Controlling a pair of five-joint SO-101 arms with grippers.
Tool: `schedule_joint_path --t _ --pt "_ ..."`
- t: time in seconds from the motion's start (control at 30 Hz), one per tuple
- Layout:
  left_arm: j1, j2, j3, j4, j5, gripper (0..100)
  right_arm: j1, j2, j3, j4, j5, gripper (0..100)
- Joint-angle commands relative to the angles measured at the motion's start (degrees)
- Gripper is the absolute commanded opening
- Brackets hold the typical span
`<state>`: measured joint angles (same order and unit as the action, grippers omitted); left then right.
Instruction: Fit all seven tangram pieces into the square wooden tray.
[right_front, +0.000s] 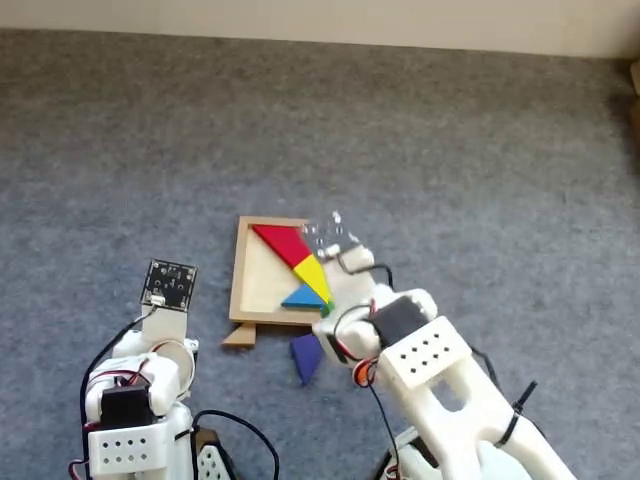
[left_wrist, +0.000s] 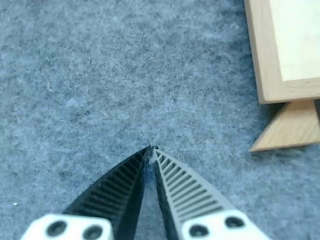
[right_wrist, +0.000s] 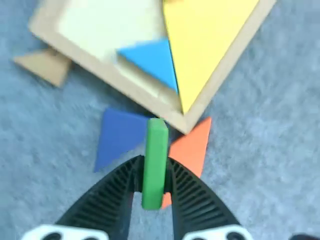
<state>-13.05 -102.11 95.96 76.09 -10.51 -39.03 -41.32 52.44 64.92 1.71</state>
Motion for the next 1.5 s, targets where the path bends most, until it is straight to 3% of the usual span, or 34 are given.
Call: schedule_joint_path --t 0.0,0.23,0.57,1.13,1.33,1.47 --pt "-0.4 -1.7 1.2 0.4 0.5 1 0.3 -0.3 -8.0 0.5 0.4 0.5" --pt "-0.4 -1.7 1.2 0.4 0.5 1 -6.9 2.0 -12.1 -5.2 0.1 0.5" --pt "-0.4 -1.8 1.2 0.6 0.5 1 -9.8 21.1 -16.2 -16.9 -2.5 0.5" --pt "-0.7 -2.6 1.2 0.7 0.5 1 -8.5 40.4 -27.6 -18.1 -0.1 1.5" --pt "-0.7 -2.7 1.2 0.7 0.5 1 -6.9 40.3 -27.6 -17.8 -0.4 15.4" --pt "-0.7 -2.7 1.2 0.7 0.5 1 -5.6 40.3 -27.6 -17.8 -0.4 18.5"
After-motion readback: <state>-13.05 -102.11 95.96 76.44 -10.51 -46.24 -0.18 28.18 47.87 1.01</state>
